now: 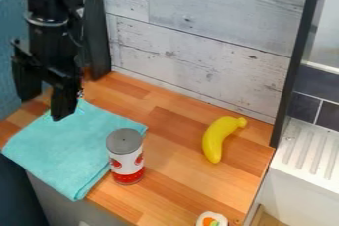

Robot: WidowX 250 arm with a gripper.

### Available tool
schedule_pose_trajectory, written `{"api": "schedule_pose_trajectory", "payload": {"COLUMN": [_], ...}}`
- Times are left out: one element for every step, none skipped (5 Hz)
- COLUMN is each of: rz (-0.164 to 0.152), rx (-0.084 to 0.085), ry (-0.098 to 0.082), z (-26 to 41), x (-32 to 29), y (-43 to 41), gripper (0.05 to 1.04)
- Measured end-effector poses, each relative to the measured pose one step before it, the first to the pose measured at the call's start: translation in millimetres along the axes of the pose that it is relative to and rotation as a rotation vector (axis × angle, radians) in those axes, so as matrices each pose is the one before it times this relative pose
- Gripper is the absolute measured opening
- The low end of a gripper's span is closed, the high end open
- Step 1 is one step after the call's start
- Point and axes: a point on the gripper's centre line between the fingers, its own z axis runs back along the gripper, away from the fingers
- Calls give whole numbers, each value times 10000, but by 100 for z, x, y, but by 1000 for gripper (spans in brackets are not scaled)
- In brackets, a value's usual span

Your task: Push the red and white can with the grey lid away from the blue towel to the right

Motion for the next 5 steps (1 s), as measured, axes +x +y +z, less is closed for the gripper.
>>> {"api": "schedule_pose_trajectory", "payload": {"rz": [49, -221, -58, 80, -179], "rx": [-49, -219, -273, -36, -7], "ry": [-52, 22, 51, -60, 126], "z": [-1336, -1240, -1110, 89, -321], "x": [993, 814, 920, 349, 180], "y": [154, -306, -360, -50, -517], "gripper": [996, 998, 998, 998, 998]}}
